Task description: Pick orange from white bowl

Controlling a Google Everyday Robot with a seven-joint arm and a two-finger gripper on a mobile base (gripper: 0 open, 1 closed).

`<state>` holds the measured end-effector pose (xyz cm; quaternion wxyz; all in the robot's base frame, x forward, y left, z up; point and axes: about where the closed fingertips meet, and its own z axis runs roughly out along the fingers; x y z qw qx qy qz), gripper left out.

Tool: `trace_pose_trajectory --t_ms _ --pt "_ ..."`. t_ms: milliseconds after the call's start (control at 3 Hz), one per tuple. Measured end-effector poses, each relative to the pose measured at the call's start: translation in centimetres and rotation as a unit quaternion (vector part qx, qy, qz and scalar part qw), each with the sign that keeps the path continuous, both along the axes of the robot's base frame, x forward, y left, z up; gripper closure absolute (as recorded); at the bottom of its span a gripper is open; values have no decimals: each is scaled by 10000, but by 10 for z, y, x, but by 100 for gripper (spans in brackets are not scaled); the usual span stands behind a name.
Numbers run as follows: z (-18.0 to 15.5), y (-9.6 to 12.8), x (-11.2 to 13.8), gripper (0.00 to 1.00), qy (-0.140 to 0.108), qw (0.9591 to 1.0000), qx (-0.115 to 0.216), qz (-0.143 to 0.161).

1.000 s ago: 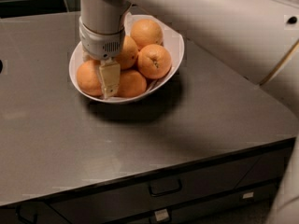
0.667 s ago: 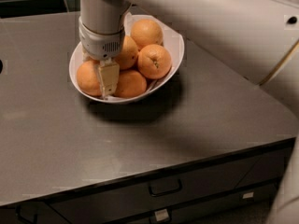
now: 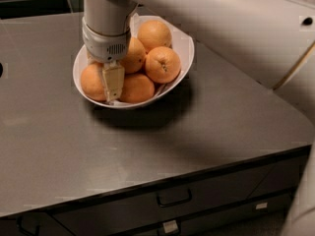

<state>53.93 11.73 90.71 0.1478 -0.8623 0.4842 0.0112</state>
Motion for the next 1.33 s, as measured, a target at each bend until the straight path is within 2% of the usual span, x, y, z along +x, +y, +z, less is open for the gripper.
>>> trace_pose_trajectory --t_ms 333,1000,1333 --pt "18 -7 -5 100 -224 9995 212 -113" --pt "71 -17 -20 100 -929 9931 683 -222" --pt "73 -17 -20 100 -947 9928 694 -223"
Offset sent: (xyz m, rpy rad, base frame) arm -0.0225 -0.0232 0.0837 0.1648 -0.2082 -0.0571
